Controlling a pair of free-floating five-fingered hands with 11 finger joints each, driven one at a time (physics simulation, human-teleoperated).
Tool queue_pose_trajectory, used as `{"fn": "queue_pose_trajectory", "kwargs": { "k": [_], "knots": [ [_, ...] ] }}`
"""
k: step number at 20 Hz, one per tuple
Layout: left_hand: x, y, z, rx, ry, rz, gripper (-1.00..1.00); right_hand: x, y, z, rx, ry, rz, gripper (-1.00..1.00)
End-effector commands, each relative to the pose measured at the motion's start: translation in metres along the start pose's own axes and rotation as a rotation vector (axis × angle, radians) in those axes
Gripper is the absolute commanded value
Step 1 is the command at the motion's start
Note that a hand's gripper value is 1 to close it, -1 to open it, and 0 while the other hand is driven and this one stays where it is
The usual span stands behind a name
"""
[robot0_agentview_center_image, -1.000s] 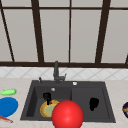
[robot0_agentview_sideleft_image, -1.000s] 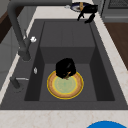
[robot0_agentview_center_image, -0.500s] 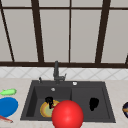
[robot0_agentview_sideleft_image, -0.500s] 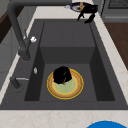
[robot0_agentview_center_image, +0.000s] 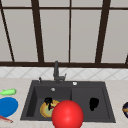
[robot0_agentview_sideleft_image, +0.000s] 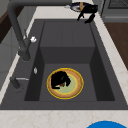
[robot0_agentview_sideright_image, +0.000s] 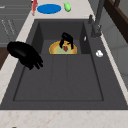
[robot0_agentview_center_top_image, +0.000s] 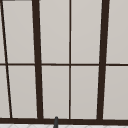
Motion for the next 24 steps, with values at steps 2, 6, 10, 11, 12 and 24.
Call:
{"fn": "queue_pose_trajectory", "kwargs": {
  "k": [2,6,10,11,12,24],
  "knots": [
    [-0.006,-0.003,0.001,0.003,0.008,0.034,-1.00,0.000,0.000,0.000,0.000,0.000,0.000,0.00],
    [0.013,0.007,0.009,0.016,-0.043,0.062,-1.00,0.000,0.000,0.000,0.000,0.000,0.000,0.00],
    [0.029,0.031,0.015,0.024,-0.055,0.111,-1.00,0.000,0.000,0.000,0.000,0.000,0.000,0.00],
    [0.032,0.038,0.015,0.017,-0.052,0.115,-1.00,0.000,0.000,0.000,0.000,0.000,0.000,0.00],
    [0.037,0.044,0.013,0.009,-0.048,0.117,-1.00,0.000,0.000,0.000,0.000,0.000,0.000,0.00],
    [0.120,0.085,0.020,-0.006,-0.043,0.117,-1.00,0.000,0.000,0.000,0.000,0.000,0.000,0.00]
  ]
}}
